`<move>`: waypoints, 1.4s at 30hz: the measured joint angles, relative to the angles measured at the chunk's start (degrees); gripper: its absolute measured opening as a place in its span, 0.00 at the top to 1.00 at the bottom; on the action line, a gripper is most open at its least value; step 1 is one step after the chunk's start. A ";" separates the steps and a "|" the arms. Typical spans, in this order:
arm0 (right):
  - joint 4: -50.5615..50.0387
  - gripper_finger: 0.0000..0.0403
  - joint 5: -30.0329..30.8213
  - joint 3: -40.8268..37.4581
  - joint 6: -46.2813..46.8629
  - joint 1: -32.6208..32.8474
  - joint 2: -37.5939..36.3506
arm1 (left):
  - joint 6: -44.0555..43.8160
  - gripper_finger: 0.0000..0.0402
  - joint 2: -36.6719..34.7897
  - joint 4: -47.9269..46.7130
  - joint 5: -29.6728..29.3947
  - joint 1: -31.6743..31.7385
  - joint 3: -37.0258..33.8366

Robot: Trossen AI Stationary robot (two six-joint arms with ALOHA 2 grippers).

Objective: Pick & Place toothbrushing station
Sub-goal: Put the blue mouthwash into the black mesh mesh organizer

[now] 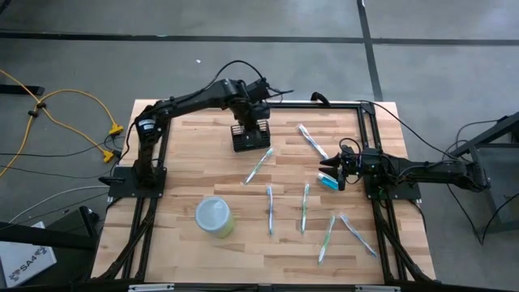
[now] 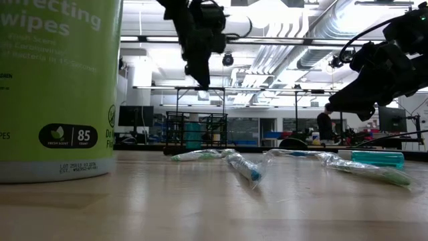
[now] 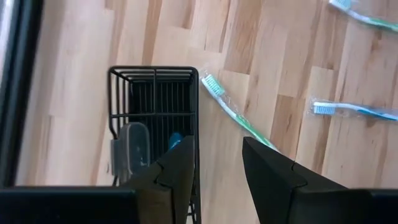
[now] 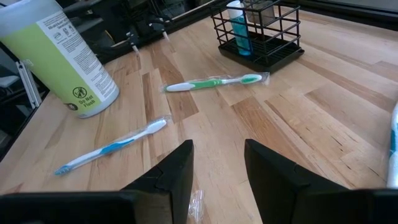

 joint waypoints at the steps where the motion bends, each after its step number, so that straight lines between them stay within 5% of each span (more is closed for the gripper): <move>1: 0.01 0.67 0.00 0.00 -0.01 0.00 0.00 | 0.24 0.67 -0.26 -0.01 0.06 -0.22 0.00; 11: 0.03 0.67 0.00 0.00 0.01 0.00 -0.02 | 1.25 0.67 -1.90 0.75 3.22 -4.14 -0.02; 34: 0.03 0.67 0.00 -0.02 -0.01 0.00 0.00 | -6.60 0.67 -1.90 13.34 0.32 -14.17 -8.22; 42: 0.04 0.67 0.00 -0.02 0.00 0.00 -0.02 | -7.12 0.68 -2.49 13.83 6.46 -14.51 -8.67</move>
